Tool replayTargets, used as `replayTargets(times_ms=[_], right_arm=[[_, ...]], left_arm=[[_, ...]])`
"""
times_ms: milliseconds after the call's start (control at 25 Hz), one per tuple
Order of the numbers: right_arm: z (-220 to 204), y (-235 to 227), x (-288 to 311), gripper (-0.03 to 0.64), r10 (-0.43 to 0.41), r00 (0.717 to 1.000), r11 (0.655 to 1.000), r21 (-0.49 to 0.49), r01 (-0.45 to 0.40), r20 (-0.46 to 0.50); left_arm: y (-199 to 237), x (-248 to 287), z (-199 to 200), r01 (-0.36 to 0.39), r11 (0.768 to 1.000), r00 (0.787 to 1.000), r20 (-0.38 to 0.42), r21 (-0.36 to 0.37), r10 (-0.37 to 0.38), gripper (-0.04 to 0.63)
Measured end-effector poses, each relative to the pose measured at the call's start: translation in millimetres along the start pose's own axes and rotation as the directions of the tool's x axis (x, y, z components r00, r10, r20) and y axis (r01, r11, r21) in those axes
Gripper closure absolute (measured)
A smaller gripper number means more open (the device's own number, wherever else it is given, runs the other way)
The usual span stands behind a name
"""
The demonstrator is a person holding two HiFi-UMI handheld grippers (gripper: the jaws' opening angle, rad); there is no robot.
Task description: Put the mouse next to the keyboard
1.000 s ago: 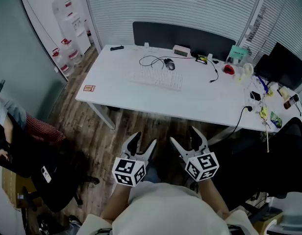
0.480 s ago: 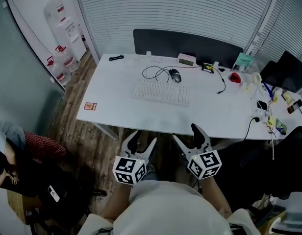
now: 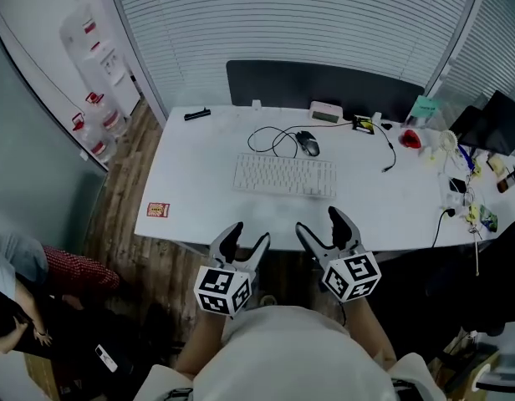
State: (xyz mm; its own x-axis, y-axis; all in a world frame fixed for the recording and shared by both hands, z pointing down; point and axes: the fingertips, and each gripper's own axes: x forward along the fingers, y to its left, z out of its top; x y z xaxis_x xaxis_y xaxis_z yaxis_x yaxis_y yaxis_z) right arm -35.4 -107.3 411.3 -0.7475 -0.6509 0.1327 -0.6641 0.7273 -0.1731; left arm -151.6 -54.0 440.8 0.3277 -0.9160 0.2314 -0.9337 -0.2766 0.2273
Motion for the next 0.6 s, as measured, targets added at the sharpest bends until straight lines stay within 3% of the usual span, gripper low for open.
replayTargets(times_ms=[360,600], right_arm=[[-8,-22,37,0.265,-0.076,0.997,0.997,0.002,0.076,-0.031],[-16,-49,56,0.265,-0.119,0.989,0.992,-0.039,0.116,-0.091]], left_arm=[[35,28,-2,0.039,0.999,0.998,-0.039,-0.007,-0.039,0.337],[52,43,-8,0.010,1.000,0.998,-0.057,-0.022,-0.012,0.337]])
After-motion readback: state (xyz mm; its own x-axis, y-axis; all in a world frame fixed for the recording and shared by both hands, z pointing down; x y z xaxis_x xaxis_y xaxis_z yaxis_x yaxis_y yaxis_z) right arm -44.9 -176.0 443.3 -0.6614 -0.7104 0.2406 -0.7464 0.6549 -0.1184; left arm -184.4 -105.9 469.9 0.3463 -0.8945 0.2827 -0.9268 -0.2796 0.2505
